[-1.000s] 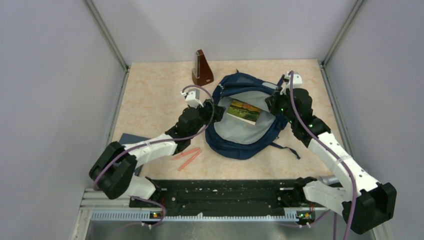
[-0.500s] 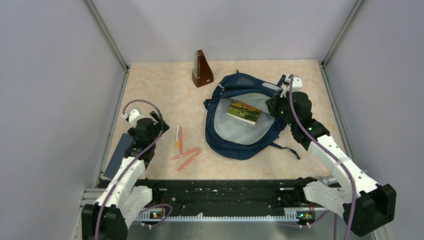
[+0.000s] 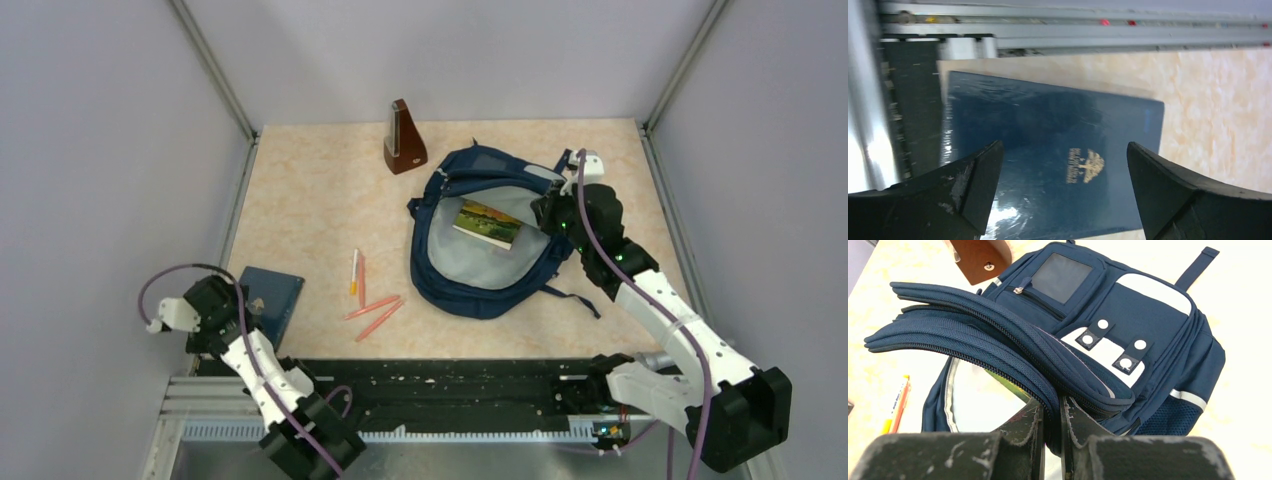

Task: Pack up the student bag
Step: Move the book to the center of the board.

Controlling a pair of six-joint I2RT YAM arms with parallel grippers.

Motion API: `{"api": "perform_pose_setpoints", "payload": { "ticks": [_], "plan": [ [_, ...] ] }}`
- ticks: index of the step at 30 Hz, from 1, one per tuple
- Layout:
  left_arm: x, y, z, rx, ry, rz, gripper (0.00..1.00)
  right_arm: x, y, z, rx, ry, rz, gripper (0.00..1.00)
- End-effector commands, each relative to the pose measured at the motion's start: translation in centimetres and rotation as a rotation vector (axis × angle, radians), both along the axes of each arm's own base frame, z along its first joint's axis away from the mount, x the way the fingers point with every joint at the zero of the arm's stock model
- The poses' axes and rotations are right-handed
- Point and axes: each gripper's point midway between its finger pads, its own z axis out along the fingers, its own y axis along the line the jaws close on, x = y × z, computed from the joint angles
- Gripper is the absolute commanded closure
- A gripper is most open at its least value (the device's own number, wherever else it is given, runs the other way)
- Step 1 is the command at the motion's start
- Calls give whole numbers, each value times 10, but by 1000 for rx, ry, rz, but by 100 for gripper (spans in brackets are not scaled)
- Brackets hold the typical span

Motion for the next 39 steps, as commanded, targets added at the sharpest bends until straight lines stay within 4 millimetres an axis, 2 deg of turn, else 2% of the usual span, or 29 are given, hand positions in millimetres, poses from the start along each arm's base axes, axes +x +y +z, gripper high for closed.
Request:
{"api": "perform_pose_setpoints", "payload": {
  "ticks": [1,5,9,15,21,24,26,28,34,39],
  "plan": [
    [-33,16,20,23,-18,166,2,7,-1,28,54,-100,-21,91],
    [-60,28,15,54,34,305,2,7,-1,27,50,-95,-19,91],
    [-68,26,2,-9,-2,372,2,7,-2,26,46,-94,-22,91],
    [-62,24,-14,-68,-31,357,2,7,-3,25,42,-93,-23,90],
    [-58,16,-40,-166,-35,342,2,8,-4,24,36,-92,-30,90],
    [-54,13,-44,-180,-42,312,3,8,-6,24,30,-92,-37,90],
    [-48,8,-46,-195,-57,267,10,8,-5,23,29,-89,-36,90],
    [-39,-1,-53,-235,-57,188,25,9,-5,23,31,-89,-36,90],
    [-17,-21,-59,-333,-69,7,57,10,-3,20,31,-82,-31,90],
    [-3,-37,-68,-383,-96,-92,70,12,-2,18,28,-75,-28,90]
  ]
}}
